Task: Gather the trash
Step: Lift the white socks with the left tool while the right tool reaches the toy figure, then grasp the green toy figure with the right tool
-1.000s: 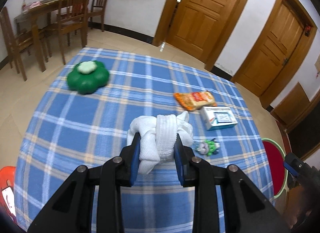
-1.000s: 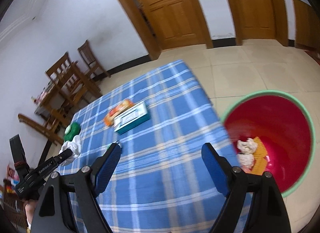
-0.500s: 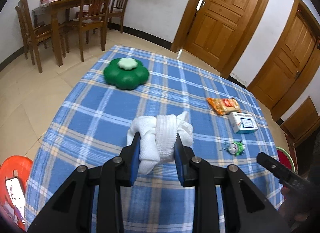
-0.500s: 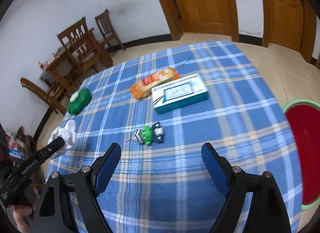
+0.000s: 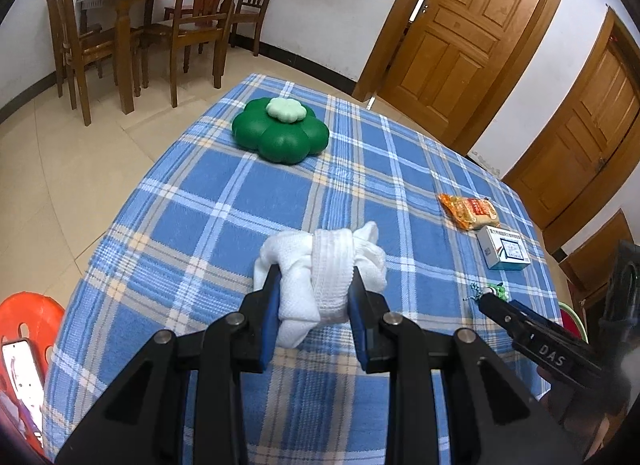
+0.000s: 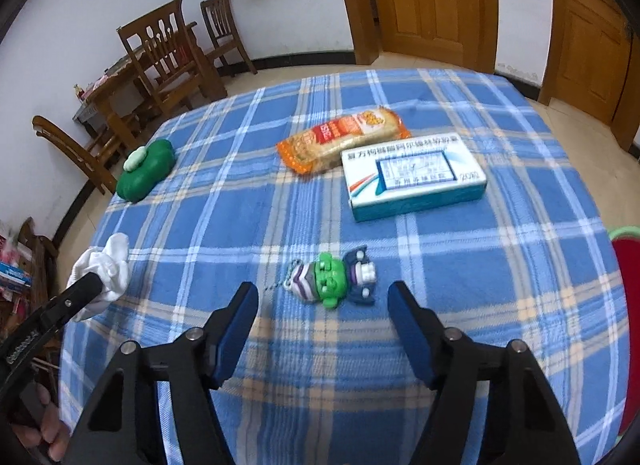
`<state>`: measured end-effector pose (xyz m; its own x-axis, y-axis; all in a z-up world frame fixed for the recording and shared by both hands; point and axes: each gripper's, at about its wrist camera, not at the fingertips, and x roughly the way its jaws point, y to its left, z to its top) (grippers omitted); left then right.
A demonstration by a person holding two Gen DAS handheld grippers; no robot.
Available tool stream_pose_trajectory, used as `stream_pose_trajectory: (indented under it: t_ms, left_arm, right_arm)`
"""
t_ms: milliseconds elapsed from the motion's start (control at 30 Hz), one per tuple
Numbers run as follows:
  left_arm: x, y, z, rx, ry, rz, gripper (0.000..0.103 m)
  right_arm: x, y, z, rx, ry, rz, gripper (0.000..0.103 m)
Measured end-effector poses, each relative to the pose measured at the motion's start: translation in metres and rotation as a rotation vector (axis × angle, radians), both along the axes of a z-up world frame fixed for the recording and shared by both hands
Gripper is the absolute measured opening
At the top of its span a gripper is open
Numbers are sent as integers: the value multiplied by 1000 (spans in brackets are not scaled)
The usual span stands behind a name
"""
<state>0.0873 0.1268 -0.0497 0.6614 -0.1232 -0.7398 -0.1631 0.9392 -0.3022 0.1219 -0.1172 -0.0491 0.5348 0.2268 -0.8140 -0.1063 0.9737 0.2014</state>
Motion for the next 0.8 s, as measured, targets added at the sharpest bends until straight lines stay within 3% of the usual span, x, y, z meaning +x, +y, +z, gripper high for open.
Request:
stream_pose_trajectory:
  t_ms: [167,300,567,800]
  left_arm:
    - [0,-3,-2,-3,5,-5,30]
    - [-1,-6,-1,-2,2,-13,30]
    - [-6,-20,6,1,-9,-49,30]
    - [-8,-36,10,0,-13,-86,30]
  right_arm:
    - [1,6,0,-52,-21,13,52]
    - [0,2,0,-37,-20,19,47]
    - [-16,-14,4,45,-9,27,47]
    - [-37,-41,23,90,-52,-9,47]
